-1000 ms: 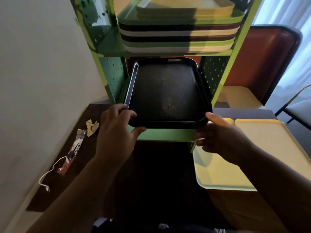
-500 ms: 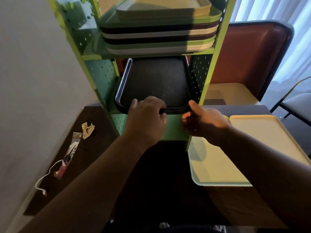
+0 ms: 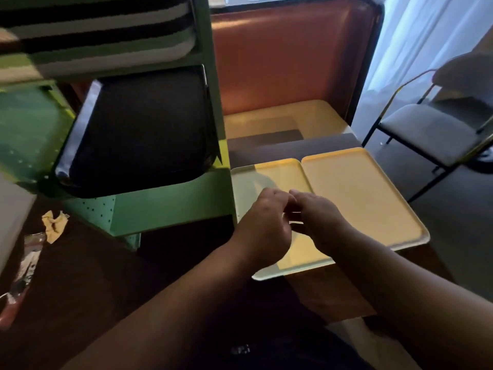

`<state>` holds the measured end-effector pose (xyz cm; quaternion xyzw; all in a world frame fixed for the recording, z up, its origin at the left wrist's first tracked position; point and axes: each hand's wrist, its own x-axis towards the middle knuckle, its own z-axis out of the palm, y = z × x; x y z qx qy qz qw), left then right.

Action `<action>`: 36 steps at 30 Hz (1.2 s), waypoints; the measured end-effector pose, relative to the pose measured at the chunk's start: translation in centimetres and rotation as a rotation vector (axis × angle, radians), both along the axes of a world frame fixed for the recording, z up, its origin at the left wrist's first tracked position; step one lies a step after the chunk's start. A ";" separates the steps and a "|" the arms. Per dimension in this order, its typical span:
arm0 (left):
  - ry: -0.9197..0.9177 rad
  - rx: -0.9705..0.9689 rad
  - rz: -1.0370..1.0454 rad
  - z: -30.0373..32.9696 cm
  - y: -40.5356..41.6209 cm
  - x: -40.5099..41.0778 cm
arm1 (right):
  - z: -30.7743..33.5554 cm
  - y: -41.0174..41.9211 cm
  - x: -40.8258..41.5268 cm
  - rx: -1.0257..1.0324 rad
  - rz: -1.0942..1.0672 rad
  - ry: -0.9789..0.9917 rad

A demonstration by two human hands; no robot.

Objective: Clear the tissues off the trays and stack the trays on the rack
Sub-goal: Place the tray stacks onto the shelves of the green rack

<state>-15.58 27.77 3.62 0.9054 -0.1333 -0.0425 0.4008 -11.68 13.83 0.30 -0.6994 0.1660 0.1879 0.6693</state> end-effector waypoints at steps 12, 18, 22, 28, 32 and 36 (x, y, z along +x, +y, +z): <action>0.526 0.106 0.109 -8.2 -14.3 7.2 | -7.8 -19.5 8.3 -0.580 -0.078 0.105; 0.742 0.161 0.296 -12.8 -19.5 9.2 | -12.2 -29.9 10.6 -0.941 0.009 0.333; 0.809 0.140 0.361 -14.9 -20.7 9.9 | -13.8 -32.4 12.4 -0.911 0.089 0.404; 0.810 0.170 0.412 -16.3 -22.0 10.2 | -14.8 -33.0 13.7 -0.878 0.078 0.392; 0.813 0.183 0.444 -16.7 -22.3 10.4 | -14.6 -34.6 14.6 -0.850 0.018 0.406; 0.800 0.119 0.513 -16.4 -22.4 10.4 | -13.7 -35.4 15.1 -0.716 -0.016 0.286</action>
